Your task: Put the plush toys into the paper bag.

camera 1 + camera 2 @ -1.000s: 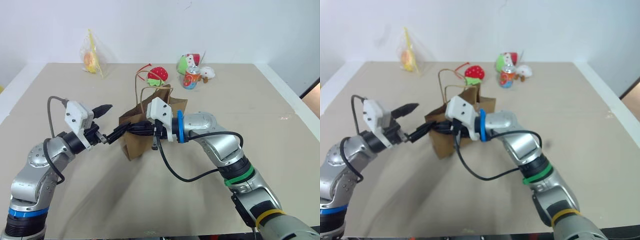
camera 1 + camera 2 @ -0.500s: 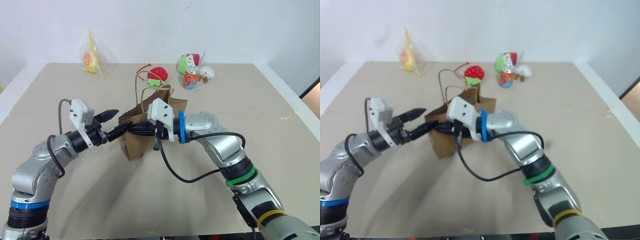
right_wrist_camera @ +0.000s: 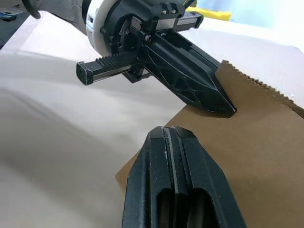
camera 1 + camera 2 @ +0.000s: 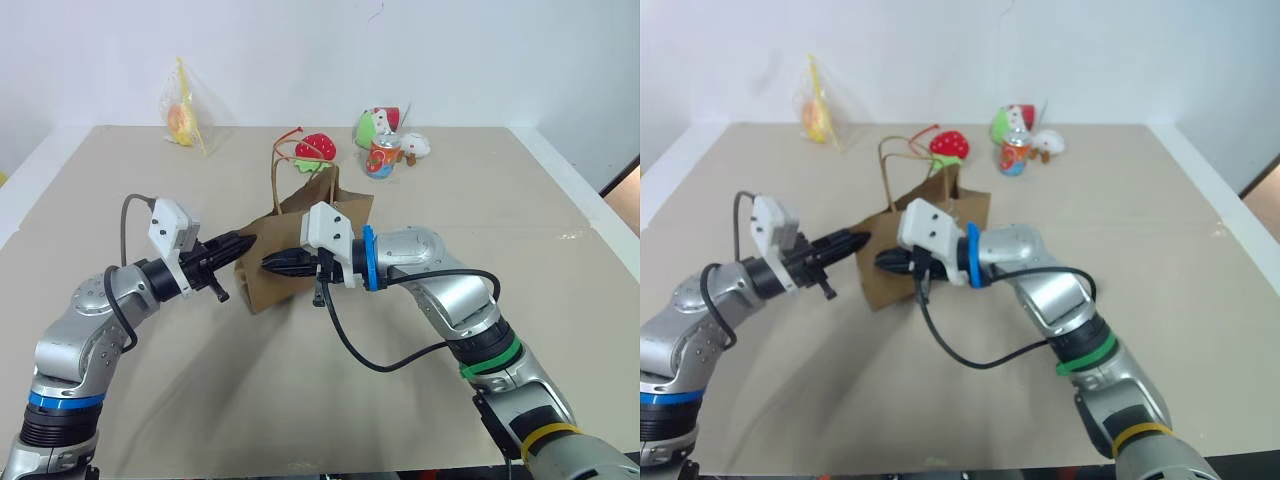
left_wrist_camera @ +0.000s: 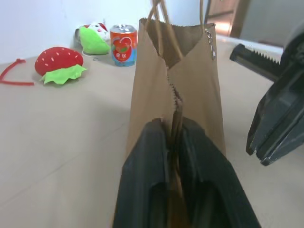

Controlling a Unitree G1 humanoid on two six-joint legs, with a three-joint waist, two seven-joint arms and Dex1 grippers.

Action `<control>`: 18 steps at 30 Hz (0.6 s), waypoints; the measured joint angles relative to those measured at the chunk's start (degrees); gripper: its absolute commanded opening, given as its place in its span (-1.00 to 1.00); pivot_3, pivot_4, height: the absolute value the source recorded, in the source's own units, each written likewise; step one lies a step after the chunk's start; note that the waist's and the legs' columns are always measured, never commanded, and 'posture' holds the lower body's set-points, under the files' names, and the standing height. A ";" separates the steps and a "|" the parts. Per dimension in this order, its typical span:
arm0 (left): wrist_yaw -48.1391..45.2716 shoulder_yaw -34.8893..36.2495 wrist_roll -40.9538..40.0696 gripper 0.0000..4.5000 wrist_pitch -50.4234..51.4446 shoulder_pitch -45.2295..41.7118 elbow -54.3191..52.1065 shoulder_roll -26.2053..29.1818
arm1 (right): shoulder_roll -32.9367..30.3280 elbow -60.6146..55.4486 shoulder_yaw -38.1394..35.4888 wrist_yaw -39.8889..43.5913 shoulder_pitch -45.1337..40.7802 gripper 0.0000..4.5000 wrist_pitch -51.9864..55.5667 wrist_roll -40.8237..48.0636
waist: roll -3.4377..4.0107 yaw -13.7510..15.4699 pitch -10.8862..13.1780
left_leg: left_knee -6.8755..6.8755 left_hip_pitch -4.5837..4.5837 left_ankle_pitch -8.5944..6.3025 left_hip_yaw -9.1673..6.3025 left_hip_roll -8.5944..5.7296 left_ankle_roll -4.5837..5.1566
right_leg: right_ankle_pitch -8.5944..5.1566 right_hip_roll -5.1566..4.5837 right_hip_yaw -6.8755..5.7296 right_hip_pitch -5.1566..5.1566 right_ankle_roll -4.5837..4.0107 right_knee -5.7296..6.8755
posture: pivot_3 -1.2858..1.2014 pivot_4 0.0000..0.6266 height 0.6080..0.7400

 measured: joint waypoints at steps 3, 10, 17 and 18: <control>-1.96 -0.19 1.48 -0.87 -2.58 -0.65 0.33 0.69 | -6.85 -2.89 -7.48 4.17 0.97 -0.15 5.24 7.24 | -0.01 0.20 0.01 | 0.01 -0.05 0.00 -0.03 -0.11 0.00 | -0.01 -0.01 -0.06 0.01 0.03 -0.01 | 0.03 -0.52 1.00; -8.64 0.47 1.45 -0.87 -6.37 -2.31 2.59 2.87 | -17.58 -2.24 -22.09 8.58 1.53 0.95 14.17 18.87 | -0.03 -0.03 0.02 | 0.00 -0.03 -0.02 0.01 -0.11 0.03 | -0.03 -0.04 0.02 0.01 0.06 -0.05 | 0.03 -0.52 1.00; -16.50 0.37 0.44 -0.87 -8.52 -2.58 2.60 5.15 | -21.64 3.38 -26.15 12.44 -0.01 0.95 11.27 20.11 | 0.00 -0.04 0.03 | -0.06 0.03 -0.02 -0.04 -0.03 0.04 | -0.06 0.15 -0.06 0.00 -0.05 -0.03 | 0.03 -0.52 1.00; -17.39 0.28 0.57 -0.87 -8.96 -2.58 2.70 5.43 | -22.61 3.42 -26.15 13.48 -0.10 0.95 10.91 20.44 | 0.00 -0.01 0.03 | -0.07 0.02 -0.02 -0.05 -0.04 0.03 | -0.07 0.14 -0.09 0.00 -0.07 -0.03 | 0.03 -0.52 1.00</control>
